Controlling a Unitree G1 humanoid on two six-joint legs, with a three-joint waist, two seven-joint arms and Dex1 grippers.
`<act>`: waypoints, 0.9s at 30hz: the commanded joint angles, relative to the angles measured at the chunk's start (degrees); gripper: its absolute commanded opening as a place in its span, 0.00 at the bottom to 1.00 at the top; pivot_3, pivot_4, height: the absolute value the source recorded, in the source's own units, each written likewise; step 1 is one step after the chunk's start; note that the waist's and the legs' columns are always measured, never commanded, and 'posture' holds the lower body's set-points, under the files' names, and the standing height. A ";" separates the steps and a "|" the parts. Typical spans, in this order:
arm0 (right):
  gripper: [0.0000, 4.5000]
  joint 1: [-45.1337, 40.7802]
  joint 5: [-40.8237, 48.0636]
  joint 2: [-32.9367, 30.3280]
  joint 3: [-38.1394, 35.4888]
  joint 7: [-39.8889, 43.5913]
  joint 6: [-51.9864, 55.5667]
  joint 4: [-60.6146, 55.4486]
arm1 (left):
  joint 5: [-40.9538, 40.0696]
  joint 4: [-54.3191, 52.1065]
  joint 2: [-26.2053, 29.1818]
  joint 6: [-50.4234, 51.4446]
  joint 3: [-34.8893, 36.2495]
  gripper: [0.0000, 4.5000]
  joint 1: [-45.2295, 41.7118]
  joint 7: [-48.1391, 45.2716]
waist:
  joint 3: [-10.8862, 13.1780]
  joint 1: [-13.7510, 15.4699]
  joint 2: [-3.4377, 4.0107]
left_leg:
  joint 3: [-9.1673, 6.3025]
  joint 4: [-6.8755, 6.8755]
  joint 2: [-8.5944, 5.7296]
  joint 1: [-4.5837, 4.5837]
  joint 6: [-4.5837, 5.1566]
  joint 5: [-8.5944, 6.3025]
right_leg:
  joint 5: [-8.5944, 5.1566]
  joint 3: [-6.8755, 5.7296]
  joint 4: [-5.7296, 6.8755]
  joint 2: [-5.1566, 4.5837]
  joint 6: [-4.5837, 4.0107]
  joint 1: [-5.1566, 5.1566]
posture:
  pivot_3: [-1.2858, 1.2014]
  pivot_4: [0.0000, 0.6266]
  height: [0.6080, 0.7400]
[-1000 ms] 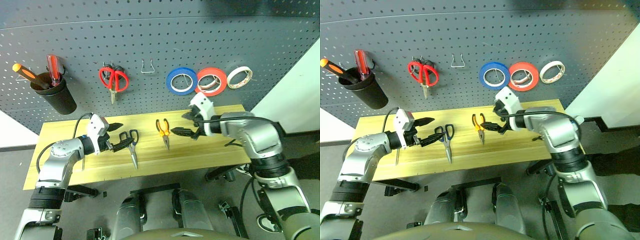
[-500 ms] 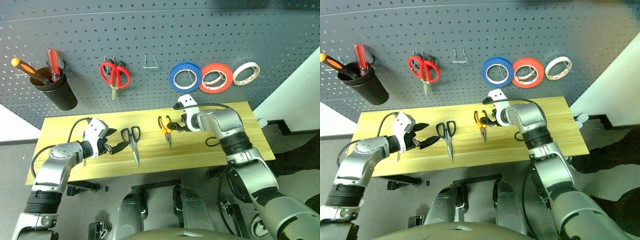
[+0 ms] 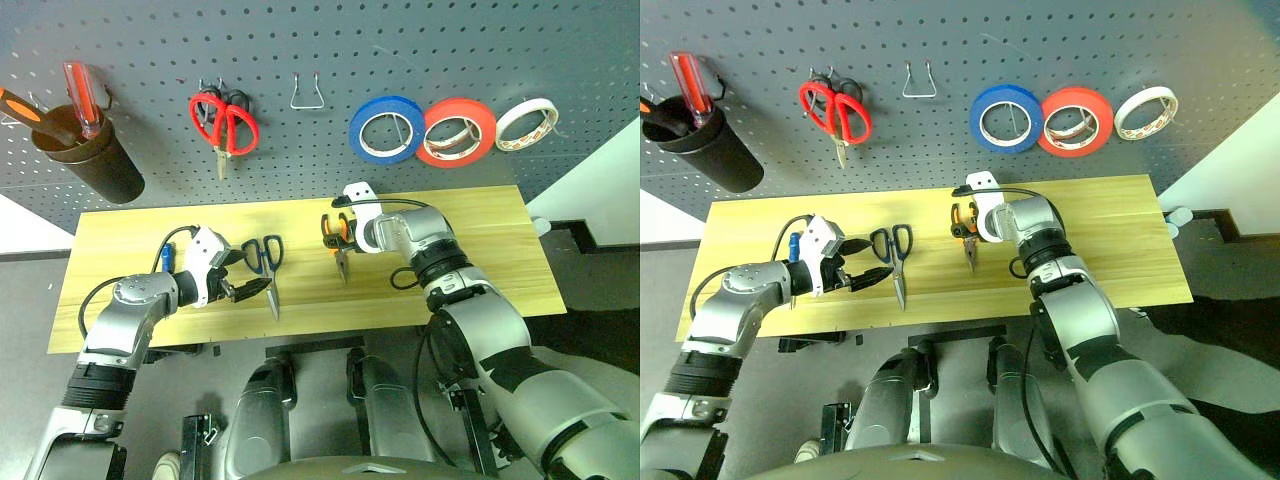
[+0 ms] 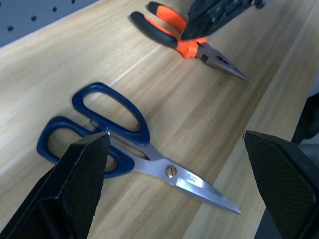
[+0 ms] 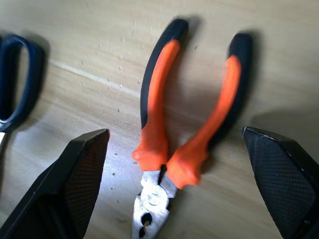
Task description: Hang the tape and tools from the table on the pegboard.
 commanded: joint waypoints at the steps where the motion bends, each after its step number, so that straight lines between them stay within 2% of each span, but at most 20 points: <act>1: 1.00 -2.12 -0.59 0.97 -0.88 -0.34 -1.23 1.40 | 0.67 -0.42 0.19 -1.91 -0.43 1.00 -1.10 -0.91 | 0.06 -0.01 0.00 | 0.01 0.00 -0.02 0.00 0.00 0.00 | 0.00 0.00 0.00 -0.03 0.00 0.00 | 0.53 0.65 0.93; 6: 1.00 -2.52 -1.58 1.68 -0.92 -1.49 -1.77 3.37 | 3.00 2.59 0.49 -4.50 -1.69 1.00 -3.65 -2.15 | 0.12 -0.04 0.03 | -0.01 0.00 -0.04 0.01 -0.01 -0.01 | -0.13 0.00 -0.01 -0.10 0.15 0.00 | 0.53 0.64 0.93; 17: 1.00 -2.46 -4.89 2.70 0.06 -3.68 -2.21 4.39 | 2.02 4.28 0.96 -5.71 -2.04 1.00 -5.91 -8.87 | 0.12 -0.13 0.03 | -0.01 -0.14 -0.04 0.00 -0.02 -0.02 | -0.05 0.00 -0.07 -0.13 0.01 -0.07 | 0.53 0.61 0.93; 24: 0.51 -3.07 -5.43 3.14 -0.52 -3.35 -1.74 4.73 | 2.28 4.83 1.44 -6.29 -1.43 1.00 -6.36 -10.45 | 0.11 -0.10 0.02 | 0.00 -0.34 -0.05 -0.01 -0.03 -0.01 | -0.05 0.00 -0.20 -0.13 0.01 -0.11 | 0.53 0.60 0.93; 25: 0.45 -3.09 -5.52 3.14 -0.41 -3.21 -1.33 4.61 | 2.20 4.65 1.51 -6.22 -1.33 1.00 -6.22 -10.52 | 0.11 -0.10 0.02 | 0.00 -0.40 -0.06 -0.01 -0.04 0.00 | -0.05 0.00 -0.22 -0.13 0.01 -0.11 | 0.53 0.60 0.93; 27: 0.45 -2.99 -5.76 2.97 0.12 -2.39 -0.29 4.00 | 1.86 4.25 1.56 -5.90 -0.90 1.00 -5.96 -10.32 | 0.11 -0.09 0.02 | 0.00 -0.56 -0.09 0.00 -0.09 0.03 | -0.05 0.00 -0.29 -0.13 0.02 -0.14 | 0.53 0.60 0.93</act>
